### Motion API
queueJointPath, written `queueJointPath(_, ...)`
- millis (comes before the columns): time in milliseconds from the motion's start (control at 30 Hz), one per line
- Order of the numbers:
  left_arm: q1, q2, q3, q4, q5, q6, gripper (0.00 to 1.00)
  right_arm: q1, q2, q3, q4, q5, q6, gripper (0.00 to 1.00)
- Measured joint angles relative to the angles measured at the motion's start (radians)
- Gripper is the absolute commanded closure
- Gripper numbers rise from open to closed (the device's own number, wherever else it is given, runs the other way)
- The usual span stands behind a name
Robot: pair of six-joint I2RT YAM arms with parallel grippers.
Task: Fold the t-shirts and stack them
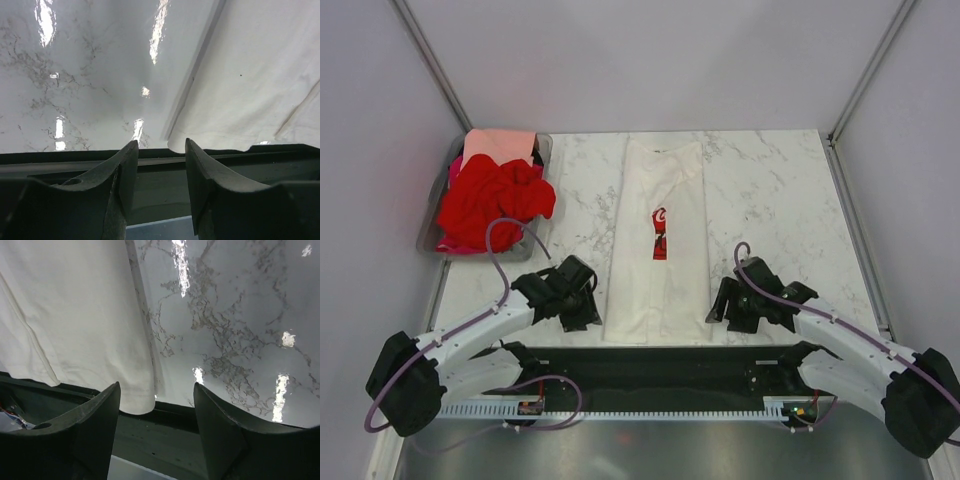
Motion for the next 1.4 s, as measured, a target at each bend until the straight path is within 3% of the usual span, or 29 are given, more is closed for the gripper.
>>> queueJointPath(200,0.0,0.003,-0.048,0.071,0.008,-0.014,0.51,0.081,0.017,-0.069,0.101,0.005,0.073,0.41)
queueJointPath(333,0.0,0.003,-0.093,0.114,0.029,-0.024,0.51,0.13,0.029,-0.101,0.184,0.001,0.12,0.66)
queueJointPath(433,0.0,0.005,-0.125,0.148,0.035,-0.029,0.49,0.152,0.04,-0.117,0.222,0.005,0.142,0.77)
queueJointPath(900,-0.009,-0.026,-0.197,0.32,0.112,-0.063,0.51,0.158,0.053,-0.127,0.253,0.009,0.156,0.89)
queueJointPath(967,-0.013,-0.026,-0.208,0.346,0.12,-0.073,0.56,0.158,0.055,-0.127,0.254,0.009,0.155,0.98)
queueJointPath(1033,-0.019,-0.026,-0.223,0.377,0.128,-0.083,0.75,0.158,0.058,-0.127,0.257,0.009,0.156,1.0)
queueJointPath(1067,-0.023,-0.023,-0.232,0.387,0.131,-0.092,0.91,0.159,0.058,-0.127,0.257,0.009,0.156,1.0)
queueJointPath(1233,-0.103,-0.017,-0.235,0.415,0.108,-0.108,0.96,0.159,0.025,-0.146,0.261,0.002,0.156,1.0)
queueJointPath(1400,-0.155,-0.024,-0.098,0.257,0.058,-0.115,0.98,0.161,-0.081,-0.122,0.131,0.021,0.151,1.0)
